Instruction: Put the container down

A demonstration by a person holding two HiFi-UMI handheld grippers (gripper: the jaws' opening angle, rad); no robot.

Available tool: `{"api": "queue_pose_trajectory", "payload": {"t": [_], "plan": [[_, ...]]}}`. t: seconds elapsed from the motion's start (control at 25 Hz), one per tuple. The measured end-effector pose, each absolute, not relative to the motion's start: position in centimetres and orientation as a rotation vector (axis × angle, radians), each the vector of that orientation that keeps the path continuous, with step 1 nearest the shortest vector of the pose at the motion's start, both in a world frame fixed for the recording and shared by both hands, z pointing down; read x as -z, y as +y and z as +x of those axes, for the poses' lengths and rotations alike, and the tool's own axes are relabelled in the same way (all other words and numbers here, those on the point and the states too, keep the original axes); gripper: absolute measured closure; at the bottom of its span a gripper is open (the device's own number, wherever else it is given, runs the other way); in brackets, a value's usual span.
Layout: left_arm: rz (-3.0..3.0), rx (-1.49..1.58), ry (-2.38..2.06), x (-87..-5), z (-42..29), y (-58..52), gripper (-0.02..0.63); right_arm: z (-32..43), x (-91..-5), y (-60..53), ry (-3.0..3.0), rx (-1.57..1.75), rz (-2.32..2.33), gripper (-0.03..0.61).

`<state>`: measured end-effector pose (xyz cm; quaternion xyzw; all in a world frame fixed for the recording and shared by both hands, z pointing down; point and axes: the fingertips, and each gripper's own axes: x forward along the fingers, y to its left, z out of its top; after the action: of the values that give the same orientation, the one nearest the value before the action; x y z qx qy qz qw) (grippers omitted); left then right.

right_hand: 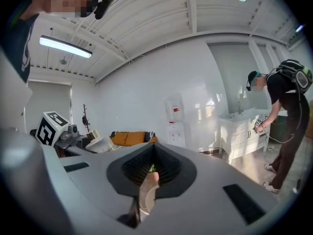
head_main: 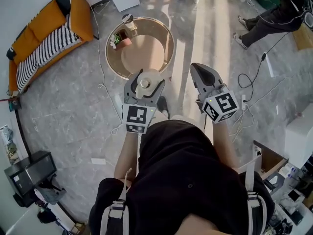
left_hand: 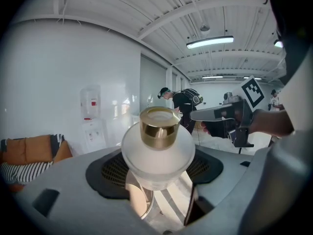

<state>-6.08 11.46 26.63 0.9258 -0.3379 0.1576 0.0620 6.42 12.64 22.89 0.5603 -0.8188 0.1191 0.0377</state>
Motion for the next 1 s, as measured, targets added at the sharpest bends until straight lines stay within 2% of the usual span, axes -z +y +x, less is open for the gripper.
{"api": "queue_pose_trajectory", "payload": {"t": [0.68, 1.0], "plan": [[2.732, -0.487, -0.970, -29.8, -6.1, 5.5, 0.276, 6.2, -25.8, 7.4, -2.441, -0.480, 1.721, 0.575], [2.685, -0.496, -1.087, -30.2, -5.1, 2.4, 0.276, 7.3, -26.1, 2.4, -2.505, -0.487, 1.615, 0.575]]}}
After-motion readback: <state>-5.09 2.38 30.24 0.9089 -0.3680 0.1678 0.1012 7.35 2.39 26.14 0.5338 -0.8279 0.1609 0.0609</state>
